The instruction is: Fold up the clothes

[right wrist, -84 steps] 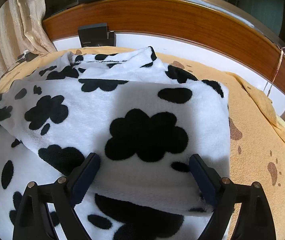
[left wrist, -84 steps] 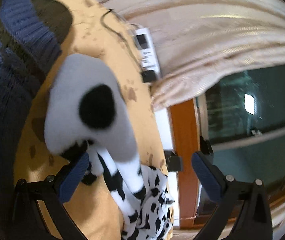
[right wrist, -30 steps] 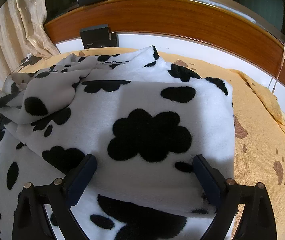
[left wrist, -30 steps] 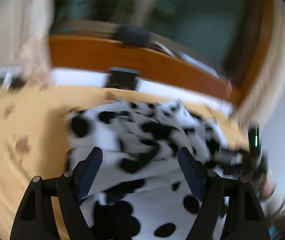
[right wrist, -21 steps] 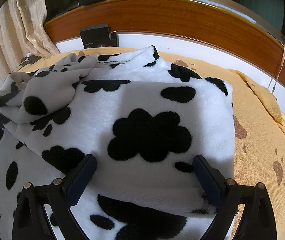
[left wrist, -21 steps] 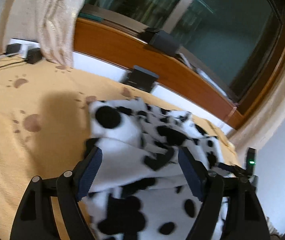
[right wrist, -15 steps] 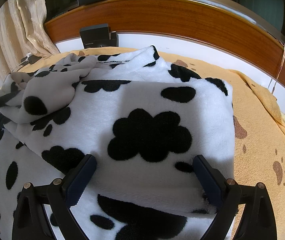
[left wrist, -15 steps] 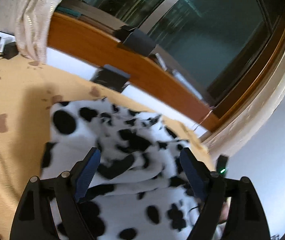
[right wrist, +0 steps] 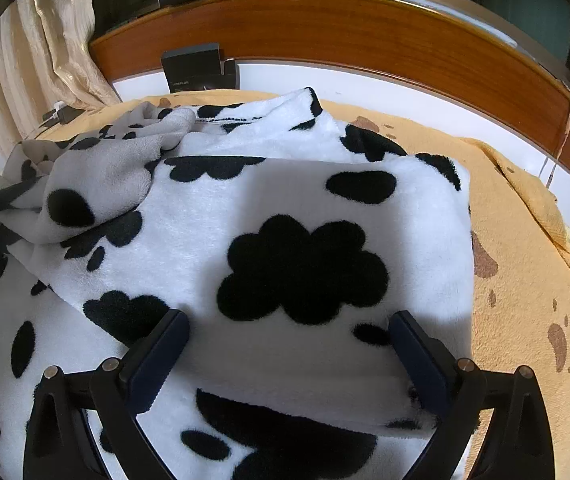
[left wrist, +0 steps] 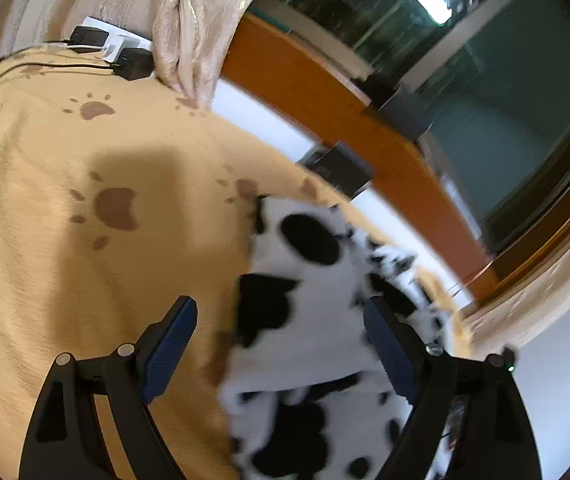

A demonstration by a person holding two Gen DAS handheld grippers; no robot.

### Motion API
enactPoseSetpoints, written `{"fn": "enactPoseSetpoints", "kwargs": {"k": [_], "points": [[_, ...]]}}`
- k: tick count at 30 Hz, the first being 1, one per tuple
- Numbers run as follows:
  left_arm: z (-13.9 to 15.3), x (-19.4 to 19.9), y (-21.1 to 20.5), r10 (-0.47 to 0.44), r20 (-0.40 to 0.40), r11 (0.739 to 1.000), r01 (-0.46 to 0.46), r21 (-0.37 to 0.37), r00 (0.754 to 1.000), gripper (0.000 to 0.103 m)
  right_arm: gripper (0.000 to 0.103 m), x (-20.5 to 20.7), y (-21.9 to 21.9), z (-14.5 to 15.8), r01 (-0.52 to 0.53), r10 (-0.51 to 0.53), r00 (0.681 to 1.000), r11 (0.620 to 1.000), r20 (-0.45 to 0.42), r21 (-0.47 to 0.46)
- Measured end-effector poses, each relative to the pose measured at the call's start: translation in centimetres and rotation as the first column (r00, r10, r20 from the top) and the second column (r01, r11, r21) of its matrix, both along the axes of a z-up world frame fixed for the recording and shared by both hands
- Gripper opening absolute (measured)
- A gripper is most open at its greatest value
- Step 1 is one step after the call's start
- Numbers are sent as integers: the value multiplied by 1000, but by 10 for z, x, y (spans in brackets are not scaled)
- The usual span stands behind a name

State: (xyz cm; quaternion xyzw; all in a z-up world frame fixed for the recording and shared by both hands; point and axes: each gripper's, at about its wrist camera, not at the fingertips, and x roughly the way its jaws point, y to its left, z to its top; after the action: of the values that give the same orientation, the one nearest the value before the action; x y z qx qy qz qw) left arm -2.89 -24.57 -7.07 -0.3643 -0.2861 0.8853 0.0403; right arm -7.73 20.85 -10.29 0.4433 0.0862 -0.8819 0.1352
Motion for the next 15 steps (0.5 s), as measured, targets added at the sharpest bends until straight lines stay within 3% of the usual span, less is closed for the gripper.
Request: {"fn": "enactPoseSetpoints", "kwargs": {"k": [3, 11, 13, 15], "points": [[-6, 0, 4, -62, 19, 996, 63, -69, 998, 88, 102, 0, 0, 1, 0, 1, 1000, 1000, 3, -2], [-22, 3, 15, -142, 55, 990, 142, 3, 988, 88, 102, -2, -8, 4, 64, -65, 998, 997, 20, 36], [-22, 7, 17, -145, 60, 989, 145, 6, 988, 88, 102, -8, -10, 10, 44, -45, 997, 999, 61, 13], [-21, 8, 16, -135, 62, 991, 134, 18, 989, 88, 102, -7, -14, 31, 0, 1, 1000, 999, 17, -37]]}}
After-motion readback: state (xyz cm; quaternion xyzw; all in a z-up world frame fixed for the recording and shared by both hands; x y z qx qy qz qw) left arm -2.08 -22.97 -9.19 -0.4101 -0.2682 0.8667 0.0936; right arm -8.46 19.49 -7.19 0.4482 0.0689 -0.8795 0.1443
